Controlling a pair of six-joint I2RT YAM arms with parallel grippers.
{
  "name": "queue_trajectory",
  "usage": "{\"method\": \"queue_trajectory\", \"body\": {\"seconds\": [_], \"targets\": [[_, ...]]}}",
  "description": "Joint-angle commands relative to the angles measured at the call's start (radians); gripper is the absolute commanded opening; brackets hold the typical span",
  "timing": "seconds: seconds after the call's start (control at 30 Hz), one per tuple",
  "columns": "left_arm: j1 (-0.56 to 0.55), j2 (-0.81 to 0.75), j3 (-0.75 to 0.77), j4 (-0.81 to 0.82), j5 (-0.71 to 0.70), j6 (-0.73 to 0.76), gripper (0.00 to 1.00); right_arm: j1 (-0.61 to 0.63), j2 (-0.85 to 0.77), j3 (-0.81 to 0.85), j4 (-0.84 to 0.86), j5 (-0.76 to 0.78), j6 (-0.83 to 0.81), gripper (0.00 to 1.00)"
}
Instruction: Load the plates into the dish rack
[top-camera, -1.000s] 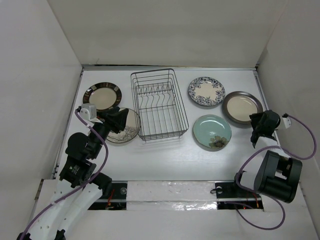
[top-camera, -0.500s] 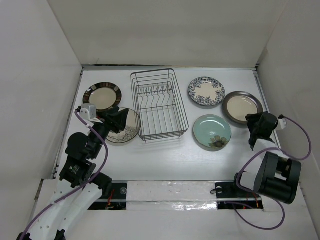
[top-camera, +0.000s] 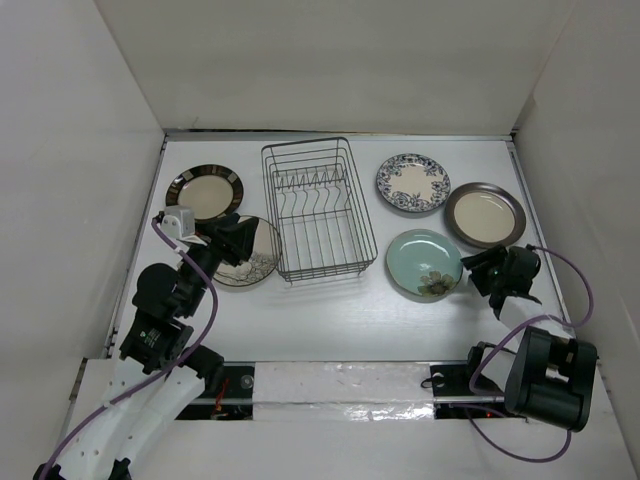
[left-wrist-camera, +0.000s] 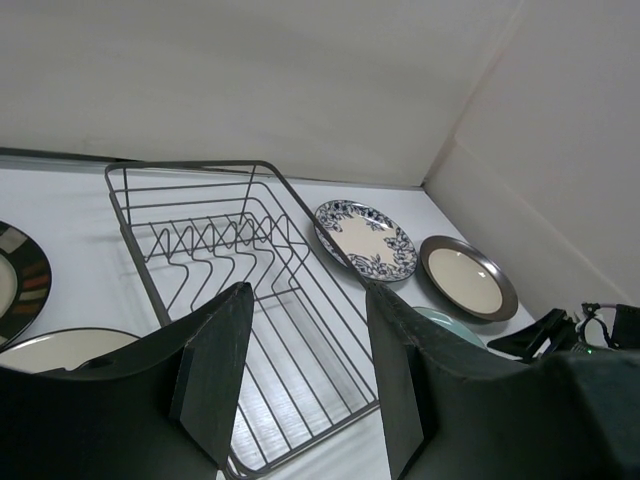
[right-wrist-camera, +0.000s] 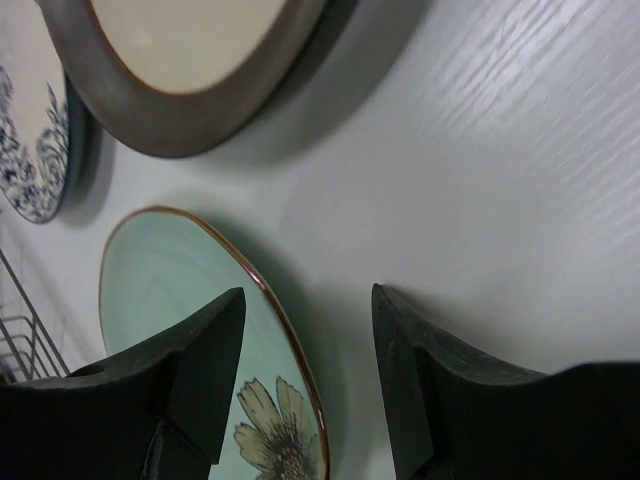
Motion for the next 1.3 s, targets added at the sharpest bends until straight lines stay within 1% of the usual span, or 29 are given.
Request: {"method": "queue_trajectory", "body": {"seconds": [0.0, 0.07, 0.2, 0.27, 0.33, 0.43, 0.53, 0.63, 0.67, 0.77, 0.83, 0.9, 1.1, 1.2, 1.27], "targets": [[0.004, -0.001, 0.027, 0.033, -0.001, 0.0, 0.46, 0.01, 0.014, 0.004, -0.034, -0.106, -0.063, 0.59], [0.004, -0.007, 0.026, 0.036, 0.005, 0.0, 0.46, 0.01, 0.021, 0.006, -0.06, -0.118, -0.098, 0.58], [0.004, -0.011, 0.027, 0.035, -0.004, 0.002, 0.46, 0.041, 0.03, 0.01, -0.066, -0.128, -0.105, 0.58], [0.004, -0.015, 0.027, 0.035, 0.002, 0.002, 0.46, 0.05, 0.072, 0.023, -0.065, -0.132, -0.112, 0.53], [0.004, -0.026, 0.024, 0.038, -0.002, 0.002, 0.46, 0.05, 0.099, 0.044, -0.071, -0.143, -0.127, 0.52], [0.004, -0.021, 0.026, 0.035, -0.008, 0.002, 0.46, 0.05, 0.124, 0.06, -0.081, -0.141, -0.129, 0.48], [0.004, -0.026, 0.027, 0.035, -0.002, 0.002, 0.46, 0.05, 0.13, 0.061, -0.08, -0.135, -0.129, 0.42], [0.004, -0.034, 0.024, 0.036, -0.015, 0.005, 0.46, 0.05, 0.139, 0.063, -0.083, -0.129, -0.14, 0.31], [0.004, -0.034, 0.027, 0.035, -0.018, 0.006, 0.46, 0.05, 0.144, 0.064, -0.089, -0.125, -0.14, 0.24], [0.004, -0.038, 0.026, 0.035, -0.007, 0.005, 0.46, 0.041, 0.138, 0.066, -0.109, -0.131, -0.141, 0.17], [0.004, -0.046, 0.024, 0.038, -0.014, 0.006, 0.46, 0.041, 0.115, 0.063, -0.124, -0.148, -0.131, 0.17], [0.004, -0.041, 0.026, 0.035, -0.018, 0.005, 0.46, 0.054, 0.048, 0.063, -0.158, -0.138, -0.125, 0.09], [0.004, -0.04, 0.026, 0.041, -0.005, 0.0, 0.46, 0.077, -0.175, 0.095, -0.348, -0.112, -0.138, 0.01], [0.004, -0.032, 0.027, 0.036, -0.001, 0.0, 0.46, 0.097, -0.247, 0.136, -0.42, -0.097, -0.161, 0.0], [0.004, -0.035, 0.026, 0.039, 0.004, -0.001, 0.46, 0.113, -0.327, 0.178, -0.465, -0.068, -0.175, 0.0]]}}
